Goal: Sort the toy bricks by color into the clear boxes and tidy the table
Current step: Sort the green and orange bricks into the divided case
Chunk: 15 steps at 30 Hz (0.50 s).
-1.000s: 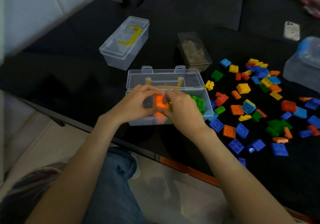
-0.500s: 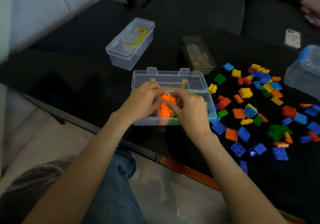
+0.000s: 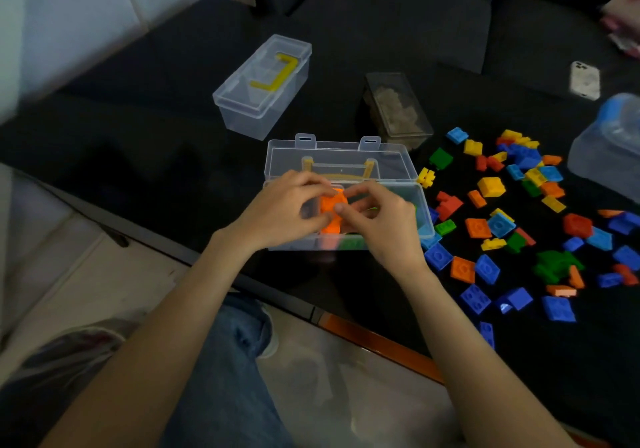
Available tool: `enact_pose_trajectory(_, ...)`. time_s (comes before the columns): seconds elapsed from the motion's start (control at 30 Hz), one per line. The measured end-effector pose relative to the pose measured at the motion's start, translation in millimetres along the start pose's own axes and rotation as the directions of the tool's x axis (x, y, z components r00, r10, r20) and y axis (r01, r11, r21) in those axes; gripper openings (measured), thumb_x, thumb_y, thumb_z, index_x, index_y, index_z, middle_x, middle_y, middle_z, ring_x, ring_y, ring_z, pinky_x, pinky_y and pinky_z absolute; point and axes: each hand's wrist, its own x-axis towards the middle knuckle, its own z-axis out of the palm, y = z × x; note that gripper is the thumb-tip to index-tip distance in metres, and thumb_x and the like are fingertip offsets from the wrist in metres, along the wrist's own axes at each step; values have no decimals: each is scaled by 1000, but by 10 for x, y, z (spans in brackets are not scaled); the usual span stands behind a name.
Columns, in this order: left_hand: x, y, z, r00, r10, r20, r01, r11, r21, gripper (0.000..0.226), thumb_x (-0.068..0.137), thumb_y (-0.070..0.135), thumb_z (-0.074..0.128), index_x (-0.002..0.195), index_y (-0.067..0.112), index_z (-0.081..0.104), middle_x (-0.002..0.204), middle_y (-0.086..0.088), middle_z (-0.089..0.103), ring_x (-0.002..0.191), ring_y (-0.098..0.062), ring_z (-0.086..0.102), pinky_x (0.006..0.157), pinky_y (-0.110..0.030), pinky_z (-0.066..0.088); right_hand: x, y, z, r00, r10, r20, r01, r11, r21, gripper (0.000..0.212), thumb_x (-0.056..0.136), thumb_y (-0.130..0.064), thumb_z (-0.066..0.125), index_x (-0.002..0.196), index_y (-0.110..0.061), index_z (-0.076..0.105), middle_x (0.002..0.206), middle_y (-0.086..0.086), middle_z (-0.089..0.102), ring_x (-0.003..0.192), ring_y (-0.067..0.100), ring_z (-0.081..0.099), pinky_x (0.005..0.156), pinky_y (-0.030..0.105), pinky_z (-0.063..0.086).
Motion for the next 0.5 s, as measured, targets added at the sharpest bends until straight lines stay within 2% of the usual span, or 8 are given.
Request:
enact_pose_trajectory(0.1, -15, 5, 6, 1000, -1, 24, 0, 999, 43, 56, 80, 59, 60, 129, 32, 53, 133, 11, 48, 123, -8, 39, 100, -36, 35, -9, 25, -58, 998, 27, -53, -27, 1000, 2, 19, 83, -24, 70, 100, -21, 63, 80, -11, 65, 75, 2, 65, 67, 19, 56)
enact_pose_trajectory(0.23, -23, 17, 11, 1000, -10, 24, 10, 1000, 28, 53, 80, 52, 64, 129, 35, 52, 133, 12, 48, 124, -8, 38, 100, -34, 34, -40, 43, -117, 997, 13, -70, -17, 998, -65, 22, 81, -27, 72, 99, -22, 60, 78, -13, 61, 71, -2, 61, 62, 8, 48)
enact_pose_trajectory(0.4, -34, 29, -2, 999, -25, 29, 24, 999, 34, 54, 81, 52, 62, 131, 34, 51, 134, 10, 45, 124, -7, 38, 98, -31, 36, -54, 0, -39, 997, -47, -53, 38, 986, -164, 22, 80, -25, 73, 96, -21, 59, 71, -14, 56, 65, -1, 58, 57, 8, 44)
enact_pose_trajectory(0.5, -12, 12, -2, 999, -30, 23, 29, 999, 19, 51, 82, 53, 60, 129, 36, 52, 131, 12, 47, 122, -5, 40, 99, -32, 38, -56, 0, -55, 994, -106, -17, 100, 970, -221, 21, 78, -25, 75, 91, -19, 60, 70, -11, 57, 64, 2, 57, 59, 11, 46)
